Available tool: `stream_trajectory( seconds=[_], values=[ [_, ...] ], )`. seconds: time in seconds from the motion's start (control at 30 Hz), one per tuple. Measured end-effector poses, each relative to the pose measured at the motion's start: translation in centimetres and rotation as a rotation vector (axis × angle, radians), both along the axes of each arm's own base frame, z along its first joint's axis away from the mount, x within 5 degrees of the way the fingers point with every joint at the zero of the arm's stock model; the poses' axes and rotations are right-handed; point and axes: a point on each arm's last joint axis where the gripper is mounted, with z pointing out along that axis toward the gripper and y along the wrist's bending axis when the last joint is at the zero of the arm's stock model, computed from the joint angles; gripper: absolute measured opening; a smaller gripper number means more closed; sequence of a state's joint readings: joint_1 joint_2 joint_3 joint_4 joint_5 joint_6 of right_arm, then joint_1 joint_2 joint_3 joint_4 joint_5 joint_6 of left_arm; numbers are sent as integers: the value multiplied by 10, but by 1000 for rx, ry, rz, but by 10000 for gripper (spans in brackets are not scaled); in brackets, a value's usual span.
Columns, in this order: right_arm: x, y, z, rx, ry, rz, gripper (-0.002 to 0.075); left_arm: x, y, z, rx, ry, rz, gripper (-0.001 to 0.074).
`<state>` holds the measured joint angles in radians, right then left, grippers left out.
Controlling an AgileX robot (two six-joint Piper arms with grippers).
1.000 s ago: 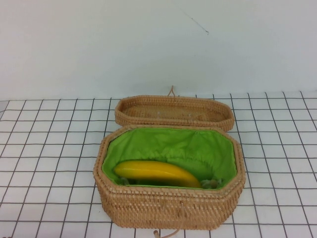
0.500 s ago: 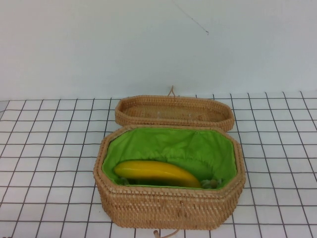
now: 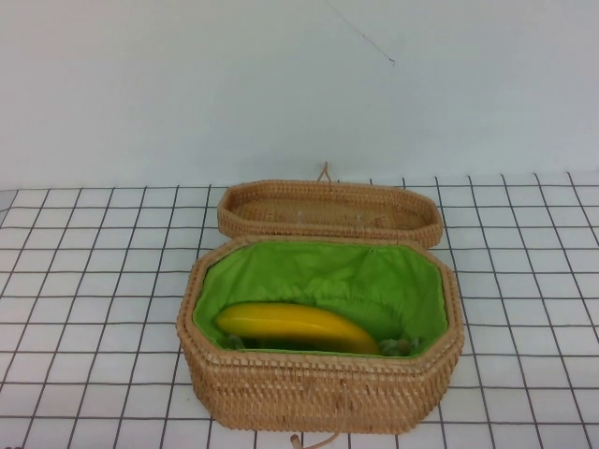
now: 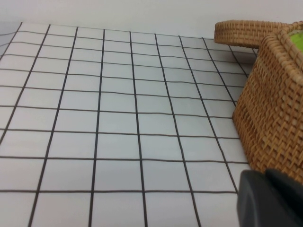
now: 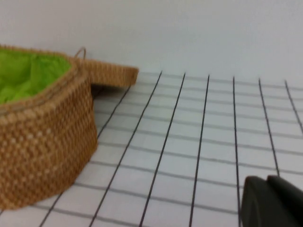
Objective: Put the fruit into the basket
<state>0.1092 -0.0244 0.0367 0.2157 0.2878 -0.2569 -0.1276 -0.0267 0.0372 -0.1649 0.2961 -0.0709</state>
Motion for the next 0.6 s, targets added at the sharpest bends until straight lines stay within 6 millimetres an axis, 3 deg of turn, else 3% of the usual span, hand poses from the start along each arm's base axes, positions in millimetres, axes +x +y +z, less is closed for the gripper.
stream_trajectory(
  seconds=[0.3,0.6],
  values=[
    [-1,0,-3,-24,47,10,1,0,0,0,0,0,0,0],
    [0,-12,-2,-45,34,-121,1,0,0,0,0,0,0,0]
  ],
)
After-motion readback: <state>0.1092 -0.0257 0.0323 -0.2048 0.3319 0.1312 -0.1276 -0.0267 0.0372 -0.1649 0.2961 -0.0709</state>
